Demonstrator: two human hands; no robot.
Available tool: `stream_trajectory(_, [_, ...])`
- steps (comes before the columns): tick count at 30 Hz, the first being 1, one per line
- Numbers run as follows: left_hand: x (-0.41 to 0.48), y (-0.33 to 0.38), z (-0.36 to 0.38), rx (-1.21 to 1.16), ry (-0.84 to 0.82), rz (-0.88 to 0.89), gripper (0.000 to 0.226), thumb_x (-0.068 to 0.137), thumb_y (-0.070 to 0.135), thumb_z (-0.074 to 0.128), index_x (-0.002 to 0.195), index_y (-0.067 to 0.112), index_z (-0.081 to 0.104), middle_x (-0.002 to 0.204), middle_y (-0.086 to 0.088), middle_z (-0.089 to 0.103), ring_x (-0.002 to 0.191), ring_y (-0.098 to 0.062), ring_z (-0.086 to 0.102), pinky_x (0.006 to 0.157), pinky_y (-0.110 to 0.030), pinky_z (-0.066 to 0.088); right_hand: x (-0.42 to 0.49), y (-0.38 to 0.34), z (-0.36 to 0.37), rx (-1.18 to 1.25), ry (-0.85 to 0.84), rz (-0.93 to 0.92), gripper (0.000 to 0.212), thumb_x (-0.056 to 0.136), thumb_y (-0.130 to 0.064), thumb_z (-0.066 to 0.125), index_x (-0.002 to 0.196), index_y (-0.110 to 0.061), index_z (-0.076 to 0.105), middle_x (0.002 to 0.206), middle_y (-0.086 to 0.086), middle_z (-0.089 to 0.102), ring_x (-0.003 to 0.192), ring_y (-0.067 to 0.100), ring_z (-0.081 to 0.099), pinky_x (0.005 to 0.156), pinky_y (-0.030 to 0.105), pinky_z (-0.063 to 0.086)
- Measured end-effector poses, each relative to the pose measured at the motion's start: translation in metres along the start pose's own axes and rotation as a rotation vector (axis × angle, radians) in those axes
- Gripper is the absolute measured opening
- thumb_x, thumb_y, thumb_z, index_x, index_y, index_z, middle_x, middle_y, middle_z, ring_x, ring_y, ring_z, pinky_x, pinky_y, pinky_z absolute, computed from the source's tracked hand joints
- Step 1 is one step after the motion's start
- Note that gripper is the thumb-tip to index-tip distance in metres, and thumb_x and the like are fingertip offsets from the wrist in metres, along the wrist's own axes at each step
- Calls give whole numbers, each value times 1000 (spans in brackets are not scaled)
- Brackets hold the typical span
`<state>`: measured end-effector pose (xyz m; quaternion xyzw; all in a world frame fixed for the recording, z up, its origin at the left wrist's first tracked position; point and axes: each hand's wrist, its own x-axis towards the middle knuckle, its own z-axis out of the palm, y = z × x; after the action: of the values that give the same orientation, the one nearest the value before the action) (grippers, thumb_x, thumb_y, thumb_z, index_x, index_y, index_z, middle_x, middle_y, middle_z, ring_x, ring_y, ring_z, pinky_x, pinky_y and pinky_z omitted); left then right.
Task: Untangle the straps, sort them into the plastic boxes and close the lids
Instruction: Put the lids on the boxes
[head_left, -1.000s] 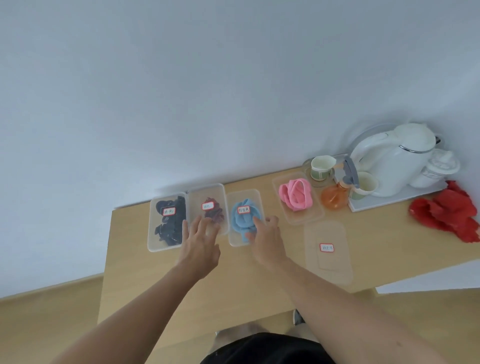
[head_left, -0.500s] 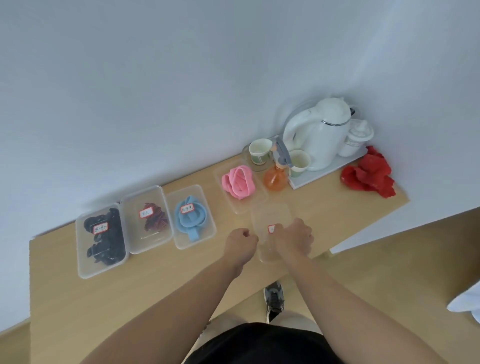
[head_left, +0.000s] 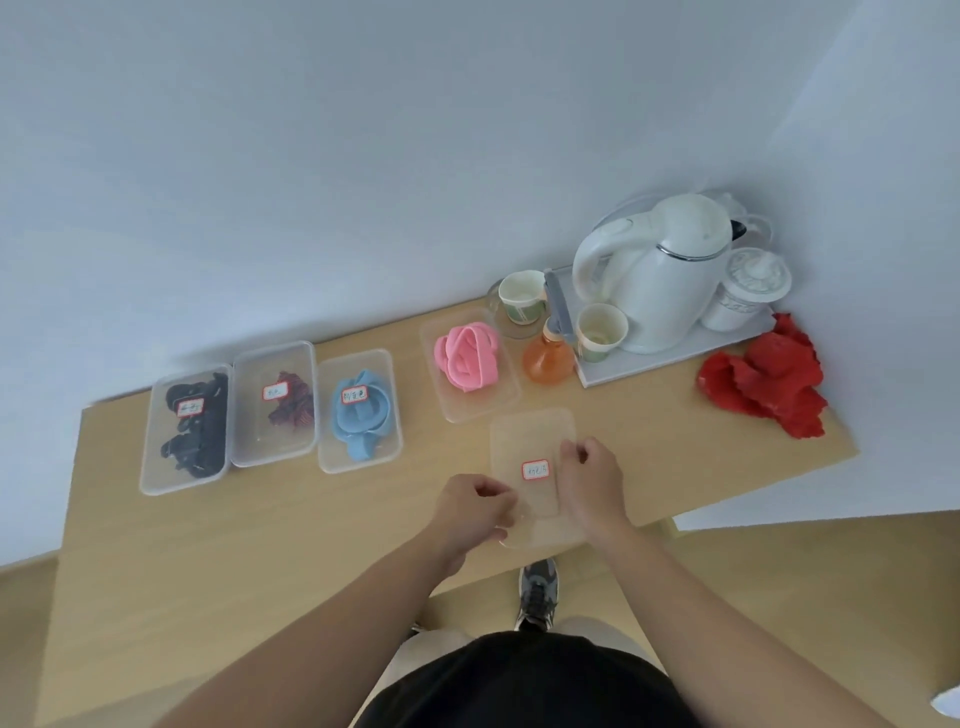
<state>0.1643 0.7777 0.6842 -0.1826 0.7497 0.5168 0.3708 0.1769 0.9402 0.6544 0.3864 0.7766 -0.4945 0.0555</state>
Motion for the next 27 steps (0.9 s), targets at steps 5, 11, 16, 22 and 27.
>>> stream_trajectory(5, [-5, 20, -18, 16, 315, 116, 10, 95, 13, 58, 91, 8, 66, 76, -3, 64, 63, -18, 63, 58, -32, 55, -3, -4, -6, 50, -10, -126, 35, 105, -28, 44, 77, -8, 54, 73, 5, 59, 69, 19, 51, 60, 26, 38])
stream_trajectory(11, [34, 54, -40, -72, 395, 64, 29, 99, 18, 57, 127, 10, 52, 90, 2, 60, 70, -24, 68, 78, -47, 63, 1, -27, -9, 112, -30, -176, 30, 105, -27, 41, 92, -9, 61, 81, -2, 64, 84, 25, 61, 69, 34, 43])
stream_trajectory(16, [56, 57, -36, -181, 374, 23, 40, 98, 8, 58, 137, 5, 49, 86, -2, 59, 66, -21, 65, 49, -24, 57, 1, -58, 0, 106, -41, -274, 48, 103, -24, 41, 149, -36, 44, 101, -14, 63, 98, 10, 62, 93, 37, 50])
stream_trajectory(22, [38, 34, -47, -165, 275, 5, 37, 86, 11, 73, 121, 10, 62, 85, -5, 65, 72, -26, 67, 62, -36, 60, 7, -84, 24, 59, -10, -407, 47, 103, -31, 52, 150, -27, 48, 125, -11, 65, 107, 6, 58, 99, 26, 45])
stream_trajectory(27, [16, 2, -57, -311, 139, -70, 28, 95, 2, 55, 119, 9, 66, 82, -13, 67, 64, -26, 66, 70, -43, 63, 23, -86, 53, -180, -118, -399, 74, 91, -65, 57, 154, -31, 38, 130, 1, 59, 122, 19, 54, 105, 37, 44])
